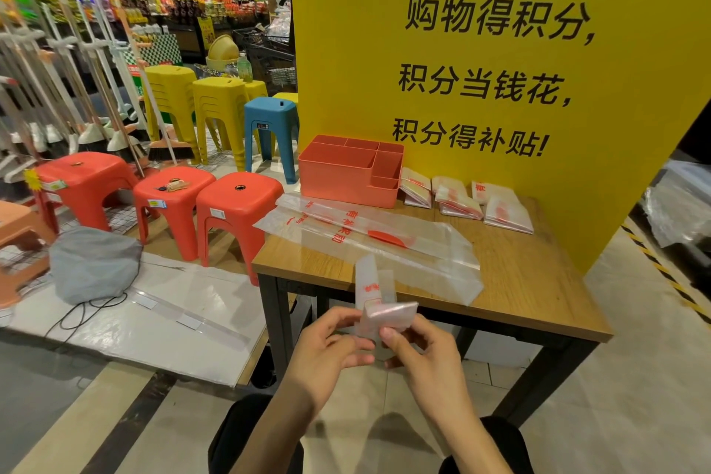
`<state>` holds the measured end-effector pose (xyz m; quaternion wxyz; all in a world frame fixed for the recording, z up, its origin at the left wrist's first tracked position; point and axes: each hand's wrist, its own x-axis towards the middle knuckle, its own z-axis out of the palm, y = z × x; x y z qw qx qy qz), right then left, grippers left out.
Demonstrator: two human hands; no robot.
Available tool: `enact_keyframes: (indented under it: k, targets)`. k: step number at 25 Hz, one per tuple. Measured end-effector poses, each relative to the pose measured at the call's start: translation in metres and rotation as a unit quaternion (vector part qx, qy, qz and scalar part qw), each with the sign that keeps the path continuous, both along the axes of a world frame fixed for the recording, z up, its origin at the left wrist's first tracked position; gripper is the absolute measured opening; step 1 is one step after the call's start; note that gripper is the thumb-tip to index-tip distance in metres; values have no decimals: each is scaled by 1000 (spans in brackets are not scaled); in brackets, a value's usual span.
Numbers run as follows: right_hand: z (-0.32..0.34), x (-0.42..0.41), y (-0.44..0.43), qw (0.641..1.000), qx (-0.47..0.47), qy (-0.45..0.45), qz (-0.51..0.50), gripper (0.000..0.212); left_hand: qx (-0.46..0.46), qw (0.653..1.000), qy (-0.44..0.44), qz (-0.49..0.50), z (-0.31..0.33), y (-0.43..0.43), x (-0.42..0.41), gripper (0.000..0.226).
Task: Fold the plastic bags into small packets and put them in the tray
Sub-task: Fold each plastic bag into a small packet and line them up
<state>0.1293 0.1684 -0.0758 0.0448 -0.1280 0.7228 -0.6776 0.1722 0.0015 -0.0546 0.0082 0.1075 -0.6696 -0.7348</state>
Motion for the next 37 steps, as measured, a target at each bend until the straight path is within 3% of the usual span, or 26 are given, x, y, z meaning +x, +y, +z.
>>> enact_keyframes:
  k: [4,7,9,13,18,23,27,32,35,37]
  targets:
    - [4,3,-5,999,-24,-34,-4,26,3,999,36,38,2,0,4,14]
    - [8,7,-10,999,-25,-11,-25,24,11,996,55,75,4,9,4,19]
    - [12,9,-12,998,-31,2,-53,25,2,993,68,94,7,15,6,28]
    - [12,7,-13,997,-31,-26,-68,53,-41,995,69,59,3,17,7,59]
    - [9,7,-13,999,3,-6,-40,38,-88,990,63,91,5,18,1,27]
    - [12,5,-11,1000,-6,-13,-20,17,-50,992,50,100,5,13,2,22]
    - [12,4,-6,999,-27,-17,-24,13,-45,997,41,54,9,9,2,17]
    - [13,5,-4,999,-16,-31,-1,25,-21,997,36,69,15,4,-2,13]
    - [10,6,9,996,34,84,10,51,23,996,34,80,18,2,-3,13]
    - [12,5,14,990,59,117,49,58,33,996,39,79,20,3,-3,21]
